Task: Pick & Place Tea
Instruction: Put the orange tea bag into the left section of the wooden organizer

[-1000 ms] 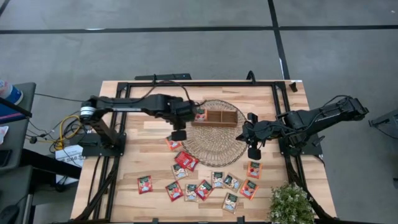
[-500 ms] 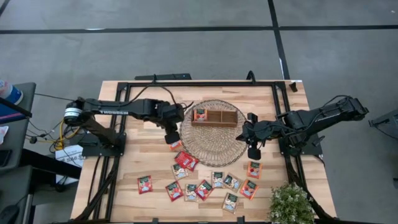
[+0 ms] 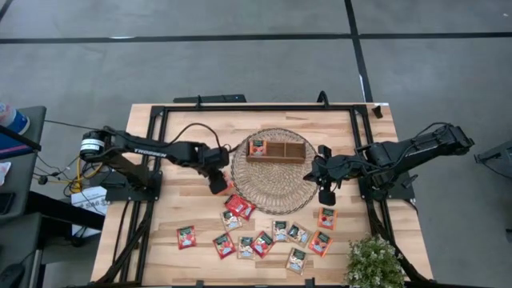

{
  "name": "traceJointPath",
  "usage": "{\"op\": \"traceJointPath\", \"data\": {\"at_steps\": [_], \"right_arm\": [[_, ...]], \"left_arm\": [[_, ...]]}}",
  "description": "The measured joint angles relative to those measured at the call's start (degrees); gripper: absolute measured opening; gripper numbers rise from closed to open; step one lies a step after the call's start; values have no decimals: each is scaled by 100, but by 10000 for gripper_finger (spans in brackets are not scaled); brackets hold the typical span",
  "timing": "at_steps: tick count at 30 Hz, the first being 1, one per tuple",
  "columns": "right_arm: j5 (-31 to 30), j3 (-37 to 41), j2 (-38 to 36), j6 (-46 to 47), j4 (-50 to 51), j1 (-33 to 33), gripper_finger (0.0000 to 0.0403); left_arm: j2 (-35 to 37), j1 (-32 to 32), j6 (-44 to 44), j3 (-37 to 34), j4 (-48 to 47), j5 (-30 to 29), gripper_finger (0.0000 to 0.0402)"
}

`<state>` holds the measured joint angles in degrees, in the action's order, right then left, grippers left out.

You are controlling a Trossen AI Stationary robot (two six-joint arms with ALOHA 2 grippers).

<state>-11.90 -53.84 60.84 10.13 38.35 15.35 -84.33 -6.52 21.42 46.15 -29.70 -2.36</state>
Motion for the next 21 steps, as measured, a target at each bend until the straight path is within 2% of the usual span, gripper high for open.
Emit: {"op": "traceJointPath", "data": {"at_steps": [4, 9, 13, 21], "right_arm": [[0, 0, 0, 2, -1, 0, 0], [-2, 0, 0, 1, -7, 0, 0], [-4, 0, 0, 1, -31, 0, 0], [-4, 0, 0, 1, -31, 0, 0]], "left_arm": [[0, -2, 174, -89, 25, -48, 73], [0, 0, 414, -89, 19, 314, 73], [-79, 0, 520, -89, -16, 386, 73], [-624, -81, 469, -89, -11, 333, 73]]}}
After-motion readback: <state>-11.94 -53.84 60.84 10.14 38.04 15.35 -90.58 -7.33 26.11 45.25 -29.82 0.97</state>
